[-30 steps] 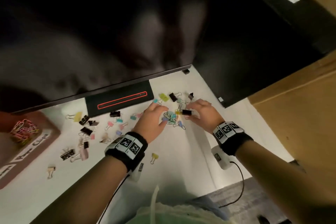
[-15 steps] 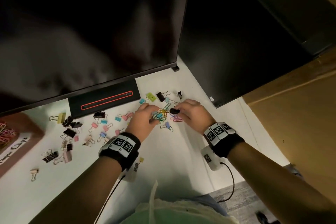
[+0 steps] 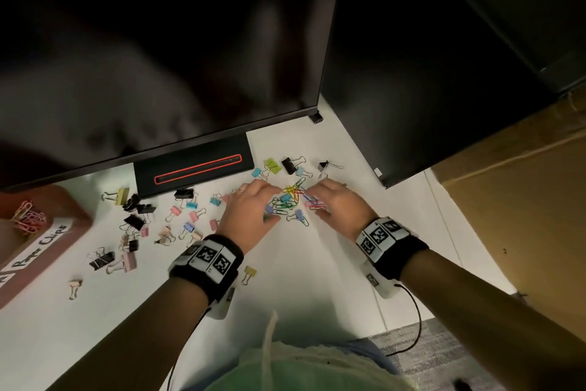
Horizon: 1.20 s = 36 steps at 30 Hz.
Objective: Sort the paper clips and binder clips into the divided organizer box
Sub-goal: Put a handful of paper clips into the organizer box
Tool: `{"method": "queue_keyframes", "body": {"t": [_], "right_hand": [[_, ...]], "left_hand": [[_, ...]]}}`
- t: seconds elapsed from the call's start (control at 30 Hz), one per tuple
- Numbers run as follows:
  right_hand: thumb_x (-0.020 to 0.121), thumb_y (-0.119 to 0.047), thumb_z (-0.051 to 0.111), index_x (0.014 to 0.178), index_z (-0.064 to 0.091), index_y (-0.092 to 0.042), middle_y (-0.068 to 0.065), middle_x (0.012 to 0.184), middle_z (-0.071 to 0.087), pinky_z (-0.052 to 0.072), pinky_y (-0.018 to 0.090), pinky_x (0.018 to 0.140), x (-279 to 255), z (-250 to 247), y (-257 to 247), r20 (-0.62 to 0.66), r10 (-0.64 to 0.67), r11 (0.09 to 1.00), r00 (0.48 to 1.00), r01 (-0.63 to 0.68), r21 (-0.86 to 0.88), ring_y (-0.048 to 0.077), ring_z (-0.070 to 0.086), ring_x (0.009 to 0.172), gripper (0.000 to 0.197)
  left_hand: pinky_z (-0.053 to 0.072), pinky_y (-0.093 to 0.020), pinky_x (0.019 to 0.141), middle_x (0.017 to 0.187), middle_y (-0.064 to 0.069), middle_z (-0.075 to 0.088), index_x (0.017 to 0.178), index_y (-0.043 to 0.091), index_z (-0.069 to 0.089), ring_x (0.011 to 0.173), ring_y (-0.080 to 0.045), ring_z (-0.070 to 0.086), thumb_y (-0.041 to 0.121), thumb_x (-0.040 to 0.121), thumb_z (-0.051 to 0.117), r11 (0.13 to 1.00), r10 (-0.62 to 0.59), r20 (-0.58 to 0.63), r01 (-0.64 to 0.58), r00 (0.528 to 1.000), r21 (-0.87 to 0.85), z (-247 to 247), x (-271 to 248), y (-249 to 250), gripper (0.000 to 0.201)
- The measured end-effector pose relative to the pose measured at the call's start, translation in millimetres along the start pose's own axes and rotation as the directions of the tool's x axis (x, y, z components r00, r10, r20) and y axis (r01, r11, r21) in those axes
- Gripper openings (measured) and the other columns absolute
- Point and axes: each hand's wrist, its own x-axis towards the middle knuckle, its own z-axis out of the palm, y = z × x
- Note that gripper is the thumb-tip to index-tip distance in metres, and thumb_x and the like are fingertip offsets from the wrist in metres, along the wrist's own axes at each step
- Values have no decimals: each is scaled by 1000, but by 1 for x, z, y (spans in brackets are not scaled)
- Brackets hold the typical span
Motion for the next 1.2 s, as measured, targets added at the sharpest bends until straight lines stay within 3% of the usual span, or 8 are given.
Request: {"method": "queue_keyframes", "body": {"t": [0.17,0.4,0.6,0.7,0.83,0.9,1.1,1.2], "right_hand": [[90,-17,58,112,62,-13,9,108,60,50,40,86,12,5,-2,33,127,992,991,-127,-10,28,55,105,23],[90,-20,59,103,67,-11,10,102,63,50,32,78,10,2,-3,70,153,988,986,-153,-4,26,60,93,18],[92,-15,54,99,67,-6,12,98,60,51,34,78,10,-1,-1,53,108,993,993,-110,42,29,61,86,17],[87,-6,58,114,62,-9,11,114,56,44,24,85,17,1,-3,30,58,994,998,-61,90,26,60,96,27],[84,-12,65,134,48,-15,7,133,45,41,30,104,32,1,-14,114,-23,999,993,19,37,24,49,119,54],[84,-14,65,137,46,-16,7,132,45,42,32,103,38,1,-18,156,-43,999,987,45,-13,23,48,119,57],[88,-17,62,111,67,-13,10,108,56,46,35,90,44,3,-19,110,-33,999,993,33,1,25,50,105,24],[85,-12,65,96,72,-7,10,106,59,43,26,88,41,6,-17,46,-27,999,999,26,25,25,52,102,14]], "left_hand": [[47,-39,91,112,-4,58,116,14,63,98,-23,57,12,80,68,1000,28,86,-28,996,-4,6,16,0,36],[47,-27,92,118,-2,52,118,14,59,95,-17,57,7,85,62,988,-74,95,86,993,-130,2,8,-15,34],[32,-40,103,124,7,50,122,27,54,115,-17,46,24,83,63,998,-51,57,48,997,50,-2,1,-18,40],[28,-39,100,124,6,52,126,26,52,117,-17,45,28,82,64,994,10,110,-21,994,103,0,5,-11,46],[35,-40,96,111,0,57,116,21,61,107,-22,51,24,84,64,998,-2,97,-4,995,62,6,16,-11,33],[38,-40,93,103,-2,60,107,18,65,102,-24,53,21,85,63,999,-25,85,21,996,44,7,19,-11,23],[42,-38,90,100,-5,58,100,14,65,98,-24,53,20,87,60,995,-35,147,21,989,99,4,22,-10,15],[44,-38,89,98,-5,59,99,14,63,93,-23,56,19,88,58,995,-40,165,25,986,94,2,21,-11,13]]}}
